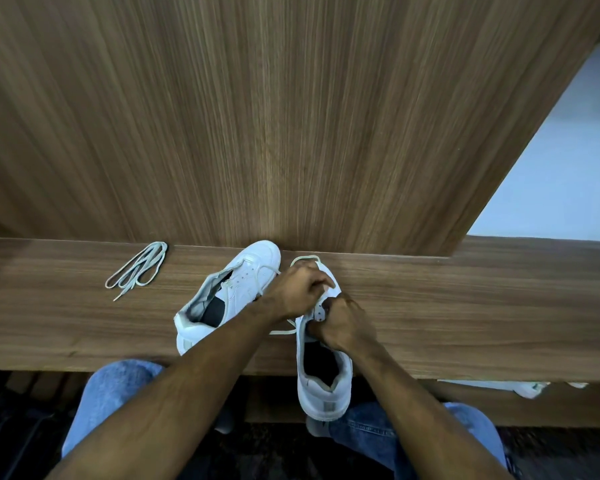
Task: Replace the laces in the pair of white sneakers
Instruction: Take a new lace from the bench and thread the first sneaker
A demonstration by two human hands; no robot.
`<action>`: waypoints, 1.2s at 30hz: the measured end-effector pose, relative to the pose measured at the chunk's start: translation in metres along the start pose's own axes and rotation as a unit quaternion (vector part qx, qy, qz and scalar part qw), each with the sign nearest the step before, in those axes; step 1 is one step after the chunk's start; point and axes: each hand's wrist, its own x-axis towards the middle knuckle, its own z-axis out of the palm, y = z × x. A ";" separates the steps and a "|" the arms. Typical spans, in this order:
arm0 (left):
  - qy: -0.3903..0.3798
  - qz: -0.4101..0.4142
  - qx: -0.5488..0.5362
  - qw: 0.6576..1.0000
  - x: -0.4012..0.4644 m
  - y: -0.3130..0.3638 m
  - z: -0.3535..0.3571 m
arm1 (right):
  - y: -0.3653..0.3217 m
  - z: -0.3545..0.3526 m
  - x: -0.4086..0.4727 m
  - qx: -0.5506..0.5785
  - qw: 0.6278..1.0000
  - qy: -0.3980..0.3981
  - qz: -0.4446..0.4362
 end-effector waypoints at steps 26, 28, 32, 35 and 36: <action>0.033 -0.228 0.071 0.970 0.003 0.008 0.041 | 0.038 -0.002 0.009 0.375 0.922 -0.055 0.081; 0.035 -0.233 0.075 0.969 0.005 0.009 0.042 | 0.038 -0.002 0.008 0.378 0.921 -0.055 0.073; 0.036 -0.248 0.074 0.965 0.007 0.012 0.042 | 0.036 -0.010 0.008 0.394 0.914 -0.052 0.074; 0.050 -0.256 0.063 0.963 0.009 0.011 0.043 | 0.041 -0.011 0.015 0.408 0.907 -0.054 0.084; 0.057 -0.257 0.057 0.963 0.008 0.012 0.043 | 0.042 -0.011 0.016 0.405 0.909 -0.058 0.084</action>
